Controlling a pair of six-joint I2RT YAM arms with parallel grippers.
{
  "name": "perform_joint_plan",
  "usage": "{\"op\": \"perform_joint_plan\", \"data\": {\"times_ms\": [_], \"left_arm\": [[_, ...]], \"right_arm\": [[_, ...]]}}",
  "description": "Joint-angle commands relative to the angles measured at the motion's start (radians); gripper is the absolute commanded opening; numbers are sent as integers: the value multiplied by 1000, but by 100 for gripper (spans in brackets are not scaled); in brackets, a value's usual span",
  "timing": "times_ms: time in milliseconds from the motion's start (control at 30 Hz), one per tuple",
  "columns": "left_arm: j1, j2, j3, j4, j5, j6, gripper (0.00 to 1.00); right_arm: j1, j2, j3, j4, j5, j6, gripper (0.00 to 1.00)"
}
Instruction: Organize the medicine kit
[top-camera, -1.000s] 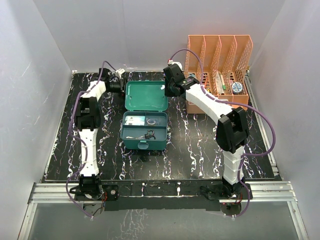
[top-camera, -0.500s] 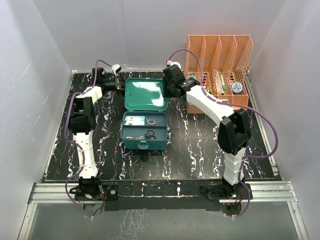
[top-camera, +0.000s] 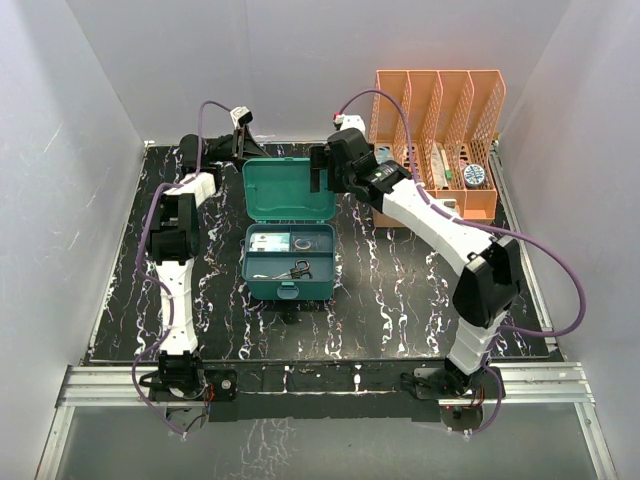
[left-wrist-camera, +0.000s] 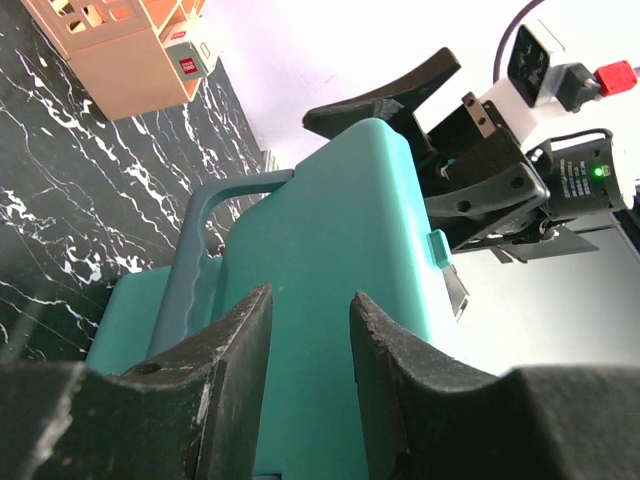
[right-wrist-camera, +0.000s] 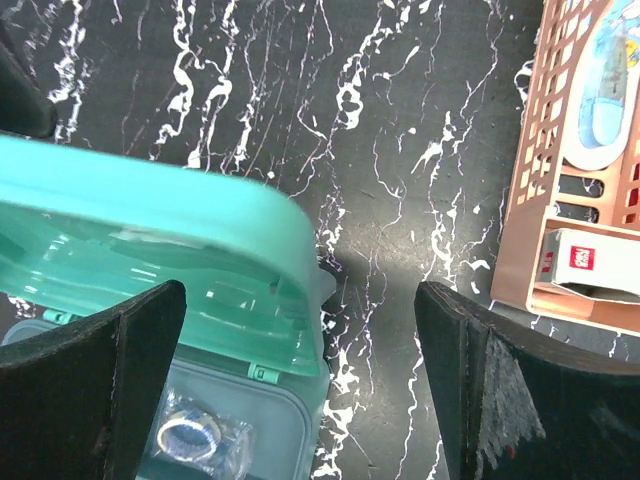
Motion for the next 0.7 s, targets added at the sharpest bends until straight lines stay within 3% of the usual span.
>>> {"op": "perform_joint_plan", "data": {"times_ms": [0,233,667], "left_arm": [[1,-40,38,365,128,-143,34],[37,-63,60,359,173,-158,33],[98,-138,-72,359,175,-151,30]], "right_arm": [[18,-116,-13,38,75,8,98],[25,-169,-67,24,102,33,98],[26,-187,-102,36,99,57,98]]}}
